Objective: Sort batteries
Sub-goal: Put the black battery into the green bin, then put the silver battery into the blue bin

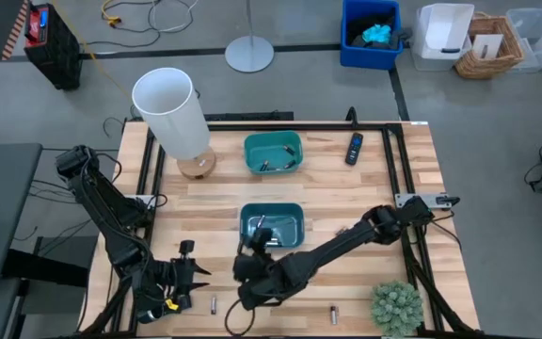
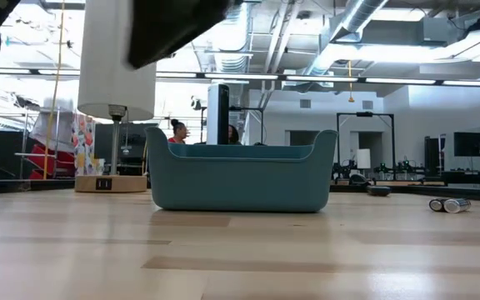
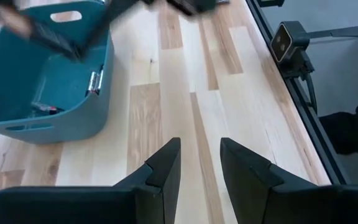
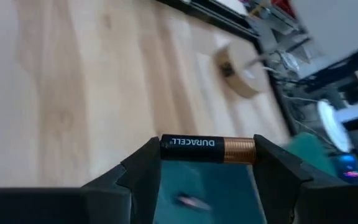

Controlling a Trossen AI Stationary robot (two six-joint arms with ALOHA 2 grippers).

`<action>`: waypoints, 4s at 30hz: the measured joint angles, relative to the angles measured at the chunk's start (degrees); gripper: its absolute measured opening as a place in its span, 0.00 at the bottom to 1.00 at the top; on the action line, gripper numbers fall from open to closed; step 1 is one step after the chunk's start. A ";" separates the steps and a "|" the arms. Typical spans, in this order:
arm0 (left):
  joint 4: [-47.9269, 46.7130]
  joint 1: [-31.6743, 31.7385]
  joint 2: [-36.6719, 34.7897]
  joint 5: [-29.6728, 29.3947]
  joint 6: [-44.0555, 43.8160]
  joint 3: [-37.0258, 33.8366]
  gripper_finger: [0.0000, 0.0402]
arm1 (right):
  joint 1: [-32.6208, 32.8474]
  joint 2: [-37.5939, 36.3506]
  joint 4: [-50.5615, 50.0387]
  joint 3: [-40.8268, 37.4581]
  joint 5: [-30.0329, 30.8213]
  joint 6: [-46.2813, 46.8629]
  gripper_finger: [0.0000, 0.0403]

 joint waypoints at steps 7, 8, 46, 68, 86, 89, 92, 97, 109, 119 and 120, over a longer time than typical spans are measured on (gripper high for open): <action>0.90 0.02 -0.02 -3.13 0.01 0.00 0.27 | 0.67 -7.34 -12.23 0.03 3.23 3.15 0.55; 1.08 0.02 -0.02 -3.60 0.09 0.00 0.27 | 0.87 -8.18 -13.98 0.04 3.98 3.69 0.55; -9.51 8.00 -0.02 1.31 -7.60 0.00 0.27 | -49.00 -19.18 -8.97 -12.75 -44.57 -4.73 0.60; -9.06 8.09 1.45 4.81 -8.73 0.00 0.30 | -45.95 -21.73 -0.32 -13.73 -44.30 -8.03 0.77; 6.65 2.03 11.32 15.15 -3.17 -0.02 0.74 | -18.72 -33.41 1.58 -13.70 -23.42 -10.20 0.77; 7.23 0.63 12.47 15.00 -4.64 0.00 0.75 | -13.71 -33.41 2.57 -14.53 -19.61 -10.11 0.77; 7.46 -0.16 13.92 13.71 -7.53 0.00 0.75 | -9.66 -33.43 5.00 -17.33 -15.63 -8.73 0.77; 8.68 -1.13 16.58 13.27 -9.29 0.10 0.75 | -3.85 -33.44 12.73 -23.93 -13.82 -6.65 0.77; 10.50 -3.28 18.21 10.93 -10.63 0.15 0.75 | 4.75 -26.56 42.14 -38.51 -17.70 -1.68 0.77; 12.72 -5.78 19.66 9.42 -14.41 0.17 0.75 | 5.84 -7.63 50.90 -29.04 -24.65 -0.58 0.77; 12.67 -5.93 19.67 9.29 -14.86 0.17 0.75 | 5.73 -6.06 50.66 -27.43 -25.64 0.27 0.77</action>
